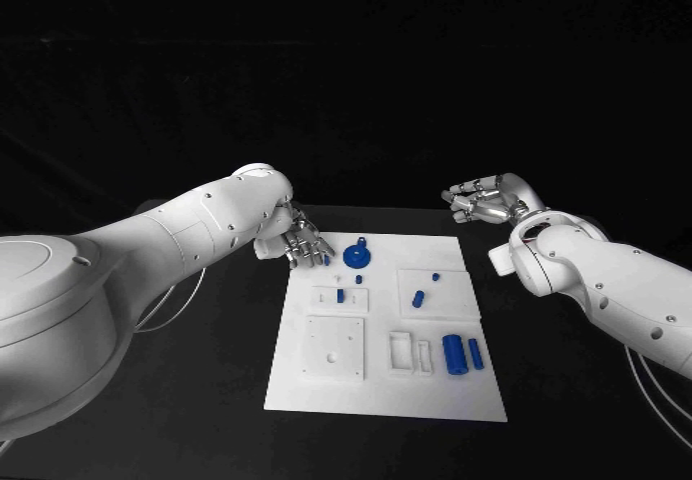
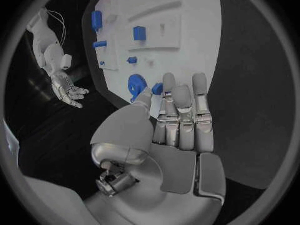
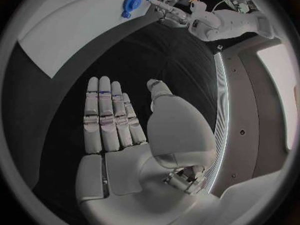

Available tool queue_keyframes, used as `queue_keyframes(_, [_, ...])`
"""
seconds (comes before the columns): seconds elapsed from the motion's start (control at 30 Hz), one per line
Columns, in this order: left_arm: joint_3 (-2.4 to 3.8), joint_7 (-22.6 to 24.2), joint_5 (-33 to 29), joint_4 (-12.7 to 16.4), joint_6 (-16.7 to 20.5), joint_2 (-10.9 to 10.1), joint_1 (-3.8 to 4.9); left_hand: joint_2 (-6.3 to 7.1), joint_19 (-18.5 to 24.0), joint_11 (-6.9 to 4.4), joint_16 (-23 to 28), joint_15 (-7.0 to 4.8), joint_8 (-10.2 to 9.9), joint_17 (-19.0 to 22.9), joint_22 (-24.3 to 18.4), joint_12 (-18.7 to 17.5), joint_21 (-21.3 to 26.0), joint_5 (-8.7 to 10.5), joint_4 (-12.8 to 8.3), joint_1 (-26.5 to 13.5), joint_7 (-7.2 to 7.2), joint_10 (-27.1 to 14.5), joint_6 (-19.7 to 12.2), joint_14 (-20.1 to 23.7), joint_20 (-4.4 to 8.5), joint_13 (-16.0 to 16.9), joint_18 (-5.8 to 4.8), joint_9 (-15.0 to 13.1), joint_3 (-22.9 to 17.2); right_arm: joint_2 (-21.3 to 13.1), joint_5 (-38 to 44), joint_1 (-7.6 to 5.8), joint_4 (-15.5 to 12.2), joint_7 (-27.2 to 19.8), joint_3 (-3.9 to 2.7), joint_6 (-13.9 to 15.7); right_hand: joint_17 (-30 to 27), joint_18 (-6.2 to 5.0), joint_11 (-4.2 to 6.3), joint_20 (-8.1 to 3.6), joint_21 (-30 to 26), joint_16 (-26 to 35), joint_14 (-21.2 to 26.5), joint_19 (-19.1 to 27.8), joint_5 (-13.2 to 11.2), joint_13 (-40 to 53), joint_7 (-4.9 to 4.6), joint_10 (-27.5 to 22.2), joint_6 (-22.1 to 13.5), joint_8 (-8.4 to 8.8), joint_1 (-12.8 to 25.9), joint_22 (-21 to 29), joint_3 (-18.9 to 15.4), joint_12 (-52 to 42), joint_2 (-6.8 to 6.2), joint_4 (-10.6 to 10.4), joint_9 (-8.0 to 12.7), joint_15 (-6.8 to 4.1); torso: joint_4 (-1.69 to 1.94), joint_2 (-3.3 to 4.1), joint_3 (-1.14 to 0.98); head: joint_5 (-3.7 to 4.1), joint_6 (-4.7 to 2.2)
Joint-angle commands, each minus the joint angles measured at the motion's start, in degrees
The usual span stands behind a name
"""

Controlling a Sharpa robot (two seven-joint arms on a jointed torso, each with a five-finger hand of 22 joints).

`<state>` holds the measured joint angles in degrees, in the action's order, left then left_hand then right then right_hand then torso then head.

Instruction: Assemble the parts on the task board

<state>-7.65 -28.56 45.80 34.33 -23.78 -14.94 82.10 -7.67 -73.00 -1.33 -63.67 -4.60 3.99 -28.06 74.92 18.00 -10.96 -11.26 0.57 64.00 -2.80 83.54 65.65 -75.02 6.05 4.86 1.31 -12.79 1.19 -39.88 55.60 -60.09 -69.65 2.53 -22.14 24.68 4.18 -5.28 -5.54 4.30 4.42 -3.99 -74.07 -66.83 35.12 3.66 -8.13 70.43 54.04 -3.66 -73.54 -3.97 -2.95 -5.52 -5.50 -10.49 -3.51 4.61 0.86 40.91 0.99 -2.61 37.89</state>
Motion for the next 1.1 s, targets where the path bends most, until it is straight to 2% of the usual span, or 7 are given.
queue_keyframes(0.03, [0.00,0.2,-0.4,0.2,0.0,0.1,-0.03,-0.16,-0.5,-0.19,-0.2,-0.32,0.2,0.0,1.0,-0.3,0.2,-0.34,-0.4,0.6,-0.12,0.4,0.4,-0.1,0.00,0.0,-0.61,-0.2,0.0,0.1,0.0,-0.01,0.0,-0.7,-0.03,-0.8,-0.1,0.47,0.01,0.04,-0.1,0.3,0.5,0.5,0.2,-0.1,-0.39,-0.5,0.0,0.20,-0.2,0.1,0.2,0.2,0.43,0.3,0.0,-0.01,-0.02,0.01,0.00,-0.05,-0.03])
queue_keyframes(0.37, [0.00,1.1,-0.9,-0.1,1.3,0.3,-0.03,-0.93,-0.4,-0.06,-0.2,-0.23,0.0,0.1,1.0,-0.6,0.2,-0.52,-1.9,2.7,-0.44,0.1,-0.9,0.0,-0.06,-0.2,-0.61,-0.1,-0.8,0.3,0.0,-0.01,0.2,-0.6,-0.03,-1.0,-0.1,0.47,0.01,0.04,-0.1,0.3,0.5,0.5,0.2,-0.1,-0.39,-0.5,0.0,0.20,-0.2,0.1,0.2,0.2,0.43,0.3,0.0,-0.01,-0.03,0.06,0.00,-0.01,-0.15])
queue_keyframes(0.47, [0.00,1.3,-1.0,-0.2,1.3,0.3,-0.03,-1.23,-0.3,-0.07,-0.2,-0.25,0.0,0.1,1.0,-0.7,0.2,-1.56,-2.6,3.6,-0.43,0.2,-0.9,0.0,-0.04,-0.2,-0.61,-0.1,-1.2,0.3,0.0,-0.01,0.2,-0.6,-0.03,-1.0,-0.1,0.47,0.01,0.04,-0.1,0.3,0.5,0.5,0.2,-0.1,-0.39,-0.5,0.0,0.20,-0.2,0.1,0.2,0.2,0.43,0.3,0.0,-0.01,-0.02,0.01,0.00,-0.04,-0.07])
queue_keyframes(0.57, [0.00,1.4,-1.1,-0.2,1.3,0.2,-0.03,-1.60,-0.3,-0.10,-0.2,-0.28,0.0,0.1,1.1,-0.9,0.1,-4.79,-3.7,4.4,-0.38,0.2,-0.9,0.0,0.00,-0.3,-0.61,-0.2,-1.9,0.4,0.0,-0.01,0.2,-0.6,-0.03,-1.0,-0.1,0.43,0.01,0.07,-0.1,0.2,0.6,0.6,0.2,-0.1,-0.39,-0.6,0.1,0.20,-0.1,0.1,0.3,0.2,0.45,0.4,0.0,0.01,-0.01,0.02,0.05,0.00,-0.05])
queue_keyframes(0.77, [0.00,1.7,-1.3,-0.1,1.8,0.0,-0.03,-2.17,-0.3,-0.28,-0.5,-0.46,0.2,0.0,1.1,-1.2,-0.3,-7.96,-5.9,5.9,-0.05,0.9,0.1,-0.2,0.16,-0.4,-0.59,-0.9,-3.7,0.4,-0.1,-0.01,0.3,-0.6,-0.03,-1.0,-0.1,0.43,-0.01,0.07,-0.1,0.2,0.6,0.6,0.2,-0.1,-0.41,-0.6,0.0,0.21,0.0,0.1,0.3,0.2,0.43,0.4,0.0,0.02,0.03,0.00,0.03,-0.05,-0.06])
queue_keyframes(0.9, [0.00,2.0,-1.5,0.0,2.4,-0.1,-0.03,-1.55,-0.4,-0.45,-0.7,-0.65,0.4,-0.2,1.2,-1.6,-0.9,-13.29,-7.9,6.1,0.10,1.6,0.9,-0.5,0.36,-0.6,-0.51,-1.7,-5.3,0.4,-0.1,-0.01,0.3,-0.6,-0.03,-1.0,-0.1,0.43,-0.03,0.09,-0.1,0.2,0.6,0.6,0.2,-0.1,-0.41,-0.6,0.0,0.20,0.0,0.1,0.3,0.2,0.39,0.4,0.0,0.04,0.02,-0.01,0.03,0.02,-0.05])
queue_keyframes(1.1, [0.01,2.3,-1.5,0.5,4.0,-0.4,-0.03,-1.03,-0.6,-0.85,-1.0,-1.05,0.8,-0.7,1.2,-1.6,-2.3,-16.90,-10.4,4.7,0.71,2.9,3.3,-1.4,0.71,-0.4,-0.34,-3.5,-8.5,0.3,-0.2,-0.01,0.3,-0.6,-0.03,-1.0,-0.1,0.43,-0.04,0.11,-0.1,0.2,0.7,0.7,0.3,-0.1,-0.42,-0.7,-0.1,0.20,0.0,0.1,0.3,0.1,0.39,0.4,0.0,0.06,0.03,-0.02,0.06,-0.03,-0.07])
